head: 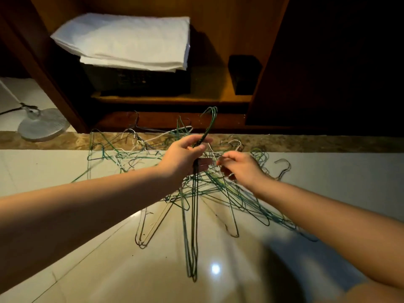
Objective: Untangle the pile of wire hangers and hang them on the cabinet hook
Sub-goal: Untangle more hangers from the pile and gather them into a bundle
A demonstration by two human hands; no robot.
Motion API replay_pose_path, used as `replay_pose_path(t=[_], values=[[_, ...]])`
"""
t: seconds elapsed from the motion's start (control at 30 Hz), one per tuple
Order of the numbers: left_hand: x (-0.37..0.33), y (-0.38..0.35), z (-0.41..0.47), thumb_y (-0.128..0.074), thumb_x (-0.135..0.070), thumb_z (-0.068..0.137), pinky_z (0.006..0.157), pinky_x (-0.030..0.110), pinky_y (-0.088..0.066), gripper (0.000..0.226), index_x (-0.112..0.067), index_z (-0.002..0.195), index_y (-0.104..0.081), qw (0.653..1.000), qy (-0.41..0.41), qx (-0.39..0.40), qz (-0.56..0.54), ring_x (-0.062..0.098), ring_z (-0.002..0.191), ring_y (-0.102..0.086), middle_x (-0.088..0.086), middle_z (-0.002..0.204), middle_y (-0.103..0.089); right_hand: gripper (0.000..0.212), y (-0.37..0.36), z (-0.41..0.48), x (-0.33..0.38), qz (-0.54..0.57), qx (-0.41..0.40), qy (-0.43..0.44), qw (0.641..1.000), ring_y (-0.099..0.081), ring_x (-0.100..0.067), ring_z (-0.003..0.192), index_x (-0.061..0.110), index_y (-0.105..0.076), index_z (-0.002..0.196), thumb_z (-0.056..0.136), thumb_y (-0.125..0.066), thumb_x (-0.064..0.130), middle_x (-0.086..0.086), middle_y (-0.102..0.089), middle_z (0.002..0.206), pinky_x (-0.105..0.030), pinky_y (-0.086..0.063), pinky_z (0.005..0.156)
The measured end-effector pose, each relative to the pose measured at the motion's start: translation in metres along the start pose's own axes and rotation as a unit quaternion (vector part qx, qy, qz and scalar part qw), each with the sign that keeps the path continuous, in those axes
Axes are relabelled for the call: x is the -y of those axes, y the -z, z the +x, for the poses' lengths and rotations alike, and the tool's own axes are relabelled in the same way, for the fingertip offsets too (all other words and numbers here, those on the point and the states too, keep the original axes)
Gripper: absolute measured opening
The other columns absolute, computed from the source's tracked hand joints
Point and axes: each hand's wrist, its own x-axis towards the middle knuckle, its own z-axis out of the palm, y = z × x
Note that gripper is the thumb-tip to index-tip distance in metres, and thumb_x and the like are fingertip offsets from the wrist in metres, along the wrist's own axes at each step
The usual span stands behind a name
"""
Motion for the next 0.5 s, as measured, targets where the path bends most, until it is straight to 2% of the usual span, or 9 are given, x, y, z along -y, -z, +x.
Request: replay_pose_path(t=[0.07, 0.1, 0.17, 0.27, 0.4, 0.5], values=[[0.014, -0.002, 0.008, -0.046, -0.006, 0.095, 0.077, 0.031, -0.054, 0.018, -0.013, 0.096, -0.062, 0.999, 0.023, 0.006, 0.031, 0.015, 0.066, -0.064, -0.001, 0.085, -0.054, 0.024, 0.013, 0.021, -0.042, -0.055, -0.032, -0.039, 0.997, -0.05, -0.009, 0.061, 0.019, -0.059, 0.071, 0.093, -0.05, 0.014, 0.005, -0.055, 0.066, -0.014, -0.042, 0.052], [0.02, -0.002, 0.012, -0.046, -0.006, 0.095, 0.077, 0.032, -0.054, 0.018, -0.013, 0.092, -0.063, 0.999, 0.034, 0.005, 0.041, 0.017, 0.068, -0.065, -0.001, 0.082, -0.054, 0.022, 0.023, 0.031, -0.066, -0.091, -0.042, -0.06, 0.993, -0.054, -0.012, 0.065, 0.018, -0.062, 0.074, 0.093, -0.052, 0.017, 0.003, -0.057, 0.068, -0.02, -0.046, 0.059], [0.032, -0.002, 0.021, -0.045, -0.005, 0.094, 0.073, 0.032, -0.056, 0.021, -0.014, 0.085, -0.062, 0.997, 0.053, -0.006, 0.055, 0.015, 0.063, -0.066, 0.0, 0.077, -0.056, 0.019, 0.045, 0.049, -0.114, -0.186, -0.038, -0.11, 0.976, -0.059, -0.022, 0.081, 0.014, -0.066, 0.086, 0.093, -0.051, 0.024, -0.005, -0.064, 0.082, -0.031, -0.047, 0.073], [0.044, -0.002, 0.035, -0.044, -0.003, 0.094, 0.069, 0.03, -0.056, 0.021, -0.012, 0.084, -0.06, 0.995, 0.074, -0.036, 0.052, 0.01, 0.053, -0.066, 0.002, 0.077, -0.055, 0.023, 0.079, 0.064, -0.17, -0.319, -0.054, -0.172, 0.931, -0.058, -0.031, 0.095, 0.011, -0.065, 0.1, 0.093, -0.047, 0.024, -0.014, -0.065, 0.106, -0.032, -0.045, 0.077], [0.053, -0.005, 0.054, -0.043, -0.004, 0.095, 0.066, 0.028, -0.056, 0.024, -0.014, 0.082, -0.06, 0.993, 0.078, -0.062, 0.063, 0.008, 0.053, -0.066, 0.008, 0.077, -0.053, 0.032, 0.1, 0.077, -0.211, -0.398, -0.103, -0.16, 0.897, -0.051, -0.034, 0.111, 0.013, -0.055, 0.121, 0.09, -0.052, 0.02, -0.015, -0.055, 0.125, -0.037, -0.044, 0.091], [0.058, -0.011, 0.066, -0.043, -0.004, 0.095, 0.062, 0.024, -0.058, 0.025, -0.016, 0.082, -0.061, 0.991, 0.07, -0.067, 0.087, 0.008, 0.056, -0.066, 0.01, 0.081, -0.057, 0.036, 0.103, 0.081, -0.231, -0.416, -0.146, -0.189, 0.878, -0.045, -0.035, 0.116, 0.013, -0.048, 0.126, 0.091, -0.05, 0.021, -0.016, -0.047, 0.129, -0.041, -0.041, 0.095]])
